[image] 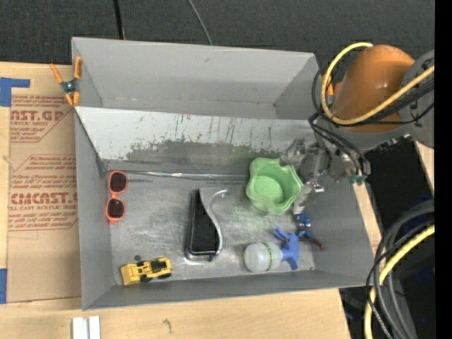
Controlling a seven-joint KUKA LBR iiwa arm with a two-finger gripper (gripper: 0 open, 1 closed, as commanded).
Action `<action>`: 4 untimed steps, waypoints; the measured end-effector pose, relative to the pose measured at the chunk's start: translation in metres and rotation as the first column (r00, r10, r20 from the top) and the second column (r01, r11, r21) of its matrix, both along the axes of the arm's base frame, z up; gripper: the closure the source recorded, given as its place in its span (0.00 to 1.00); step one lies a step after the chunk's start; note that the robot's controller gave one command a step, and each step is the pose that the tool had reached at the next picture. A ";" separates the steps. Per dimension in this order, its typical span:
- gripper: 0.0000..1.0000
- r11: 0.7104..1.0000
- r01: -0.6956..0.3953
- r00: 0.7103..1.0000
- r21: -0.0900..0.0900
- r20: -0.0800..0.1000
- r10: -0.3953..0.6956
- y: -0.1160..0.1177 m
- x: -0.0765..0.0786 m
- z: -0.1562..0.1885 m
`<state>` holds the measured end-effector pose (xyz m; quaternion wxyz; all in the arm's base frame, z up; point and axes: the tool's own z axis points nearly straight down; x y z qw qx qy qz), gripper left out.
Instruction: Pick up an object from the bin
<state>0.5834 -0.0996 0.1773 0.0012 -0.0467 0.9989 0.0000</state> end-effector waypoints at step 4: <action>0.00 1.000 -0.002 1.000 0.000 0.007 0.002 0.022 0.006 -0.025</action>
Offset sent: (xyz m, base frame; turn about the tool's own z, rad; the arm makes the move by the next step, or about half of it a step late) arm -0.0033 0.0113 -0.1073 -0.0721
